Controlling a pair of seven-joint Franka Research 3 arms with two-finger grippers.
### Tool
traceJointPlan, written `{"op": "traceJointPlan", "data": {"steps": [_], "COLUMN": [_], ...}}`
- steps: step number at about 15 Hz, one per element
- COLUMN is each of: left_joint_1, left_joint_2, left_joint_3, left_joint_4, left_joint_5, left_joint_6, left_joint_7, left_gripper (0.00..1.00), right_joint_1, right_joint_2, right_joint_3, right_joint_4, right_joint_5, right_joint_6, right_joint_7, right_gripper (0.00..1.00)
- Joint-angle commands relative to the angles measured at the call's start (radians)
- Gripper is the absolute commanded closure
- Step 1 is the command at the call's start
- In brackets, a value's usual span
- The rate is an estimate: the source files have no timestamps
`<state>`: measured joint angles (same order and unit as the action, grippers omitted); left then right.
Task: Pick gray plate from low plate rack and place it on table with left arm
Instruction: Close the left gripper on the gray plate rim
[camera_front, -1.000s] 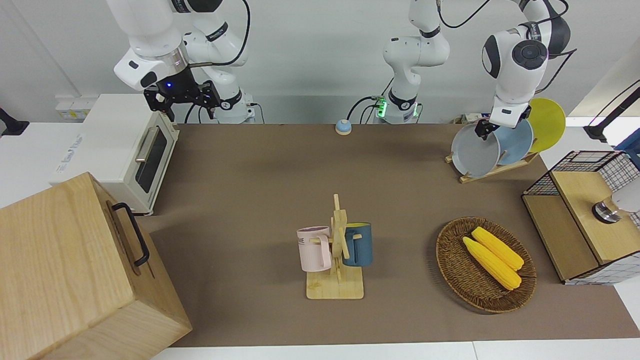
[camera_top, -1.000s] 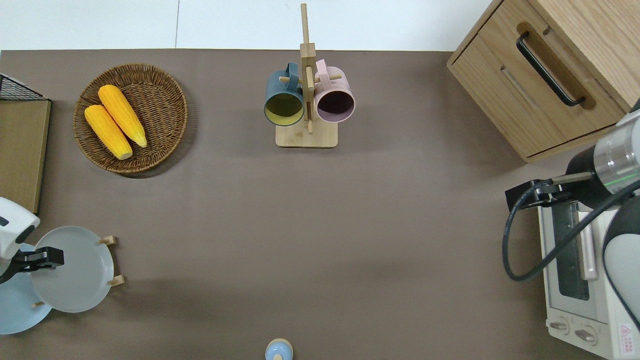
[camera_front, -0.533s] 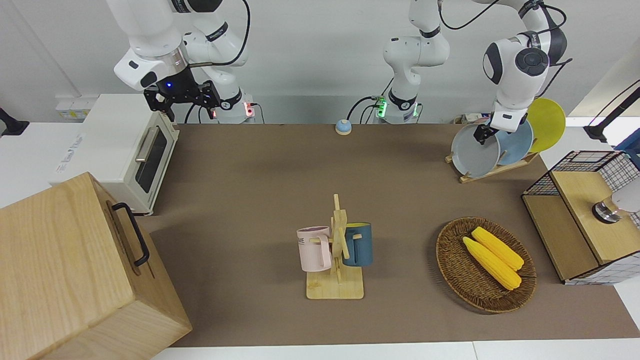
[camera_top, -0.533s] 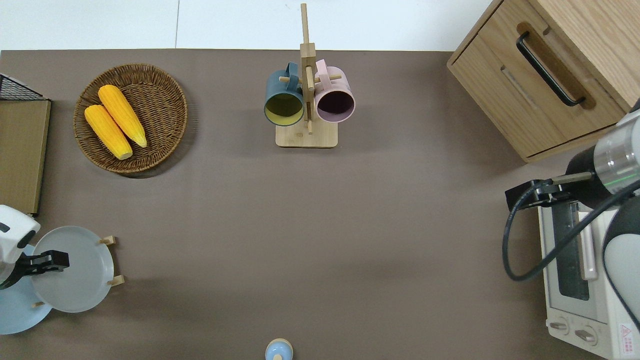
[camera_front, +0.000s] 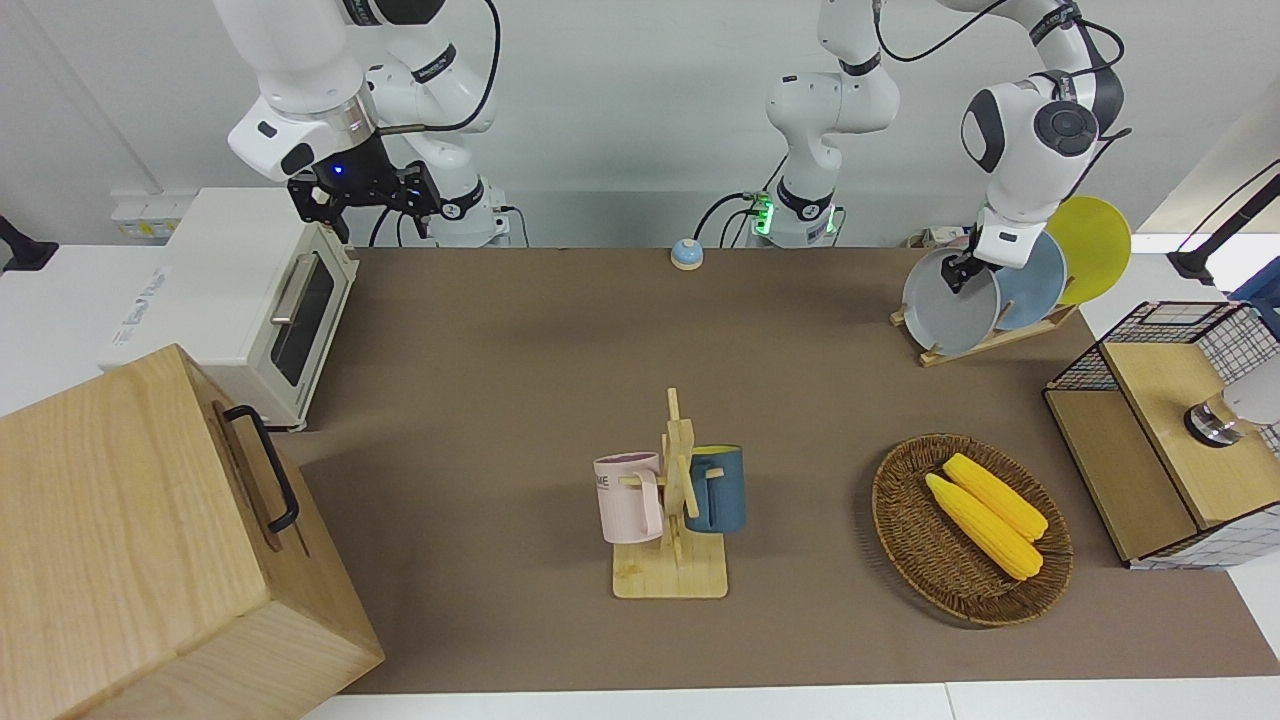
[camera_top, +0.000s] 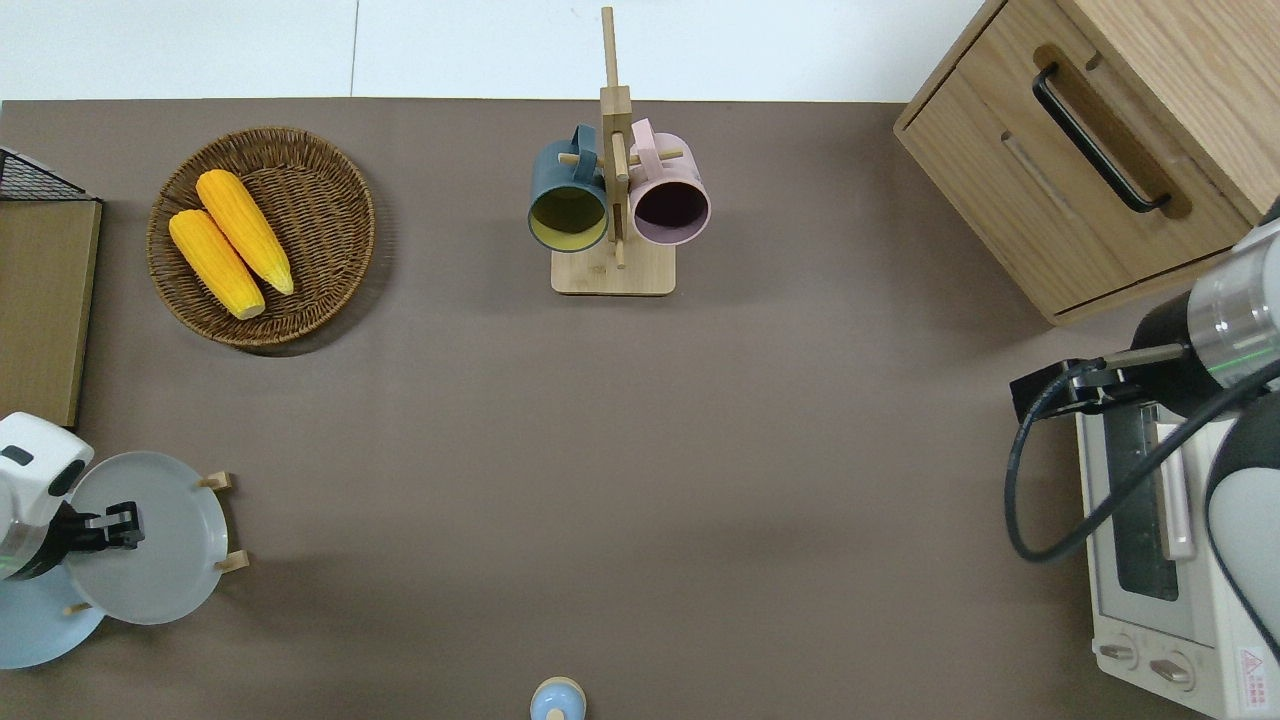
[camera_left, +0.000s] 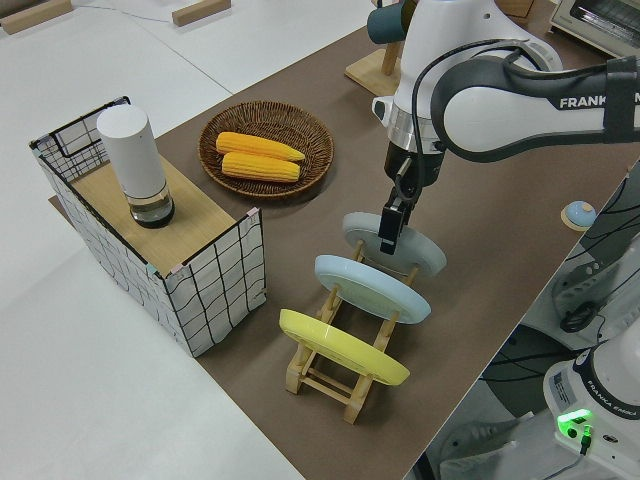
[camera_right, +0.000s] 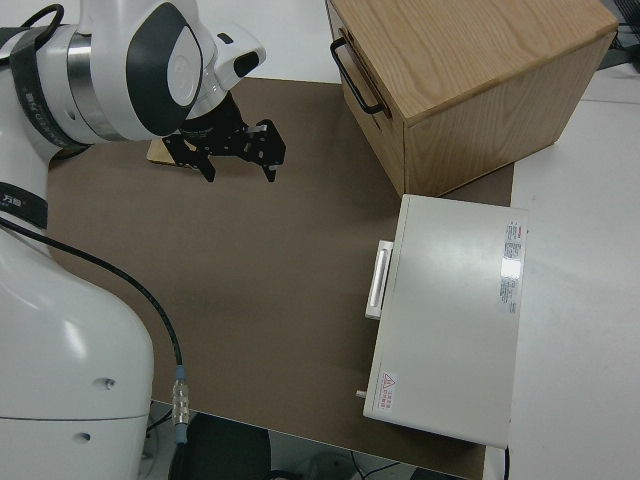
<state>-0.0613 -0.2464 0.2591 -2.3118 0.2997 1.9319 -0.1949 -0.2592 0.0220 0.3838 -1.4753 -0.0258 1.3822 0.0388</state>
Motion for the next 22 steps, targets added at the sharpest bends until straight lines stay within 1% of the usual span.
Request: {"op": "traceJointPlan", "data": {"steps": [1, 2, 3, 9, 11, 14, 15, 17, 20, 22], "left_joint_1": [-0.005, -0.005, -0.005, -0.012, -0.014, -0.023, -0.023, -0.035, -0.037, -0.045], "left_joint_2": [-0.004, -0.004, -0.004, -0.002, -0.004, -0.005, -0.005, -0.01, -0.01, -0.01], "left_joint_3": [0.012, 0.014, 0.012, 0.012, 0.012, 0.012, 0.012, 0.009, -0.006, -0.008], "left_joint_4": [-0.018, -0.018, -0.018, -0.017, -0.017, -0.001, 0.012, 0.04, 0.124, 0.176], "left_joint_5": [-0.014, -0.014, -0.014, -0.014, -0.014, -0.014, -0.016, -0.031, -0.076, -0.082], "left_joint_6": [0.029, 0.029, 0.027, 0.027, 0.027, 0.018, 0.007, -0.028, -0.108, -0.169], "left_joint_7": [0.005, 0.003, 0.0, -0.003, 0.005, 0.008, 0.009, 0.009, 0.008, 0.009], "left_gripper": [0.78, 0.85, 0.9, 0.91, 0.94, 0.96, 0.98, 0.98, 1.0, 1.0], "right_joint_1": [-0.023, -0.023, -0.023, -0.023, -0.023, -0.023, -0.023, -0.023, -0.023, -0.023], "right_joint_2": [-0.002, -0.002, -0.002, -0.002, -0.002, -0.002, -0.002, -0.004, -0.002, -0.002], "right_joint_3": [0.021, 0.021, 0.021, 0.02, 0.021, 0.021, 0.021, 0.021, 0.021, 0.021], "right_joint_4": [0.006, 0.007, 0.007, 0.006, 0.007, 0.007, 0.007, 0.007, 0.007, 0.007], "right_joint_5": [-0.006, -0.006, -0.006, -0.006, -0.005, -0.005, -0.005, -0.005, -0.005, -0.006], "right_joint_6": [-0.011, -0.011, -0.011, -0.011, -0.011, -0.011, -0.011, -0.011, -0.011, -0.011], "right_joint_7": [0.012, 0.012, 0.012, 0.012, 0.012, 0.012, 0.012, 0.012, 0.012, 0.012], "right_gripper": [0.017, 0.017, 0.017, 0.017, 0.017, 0.017, 0.017, 0.017, 0.017, 0.017]}}
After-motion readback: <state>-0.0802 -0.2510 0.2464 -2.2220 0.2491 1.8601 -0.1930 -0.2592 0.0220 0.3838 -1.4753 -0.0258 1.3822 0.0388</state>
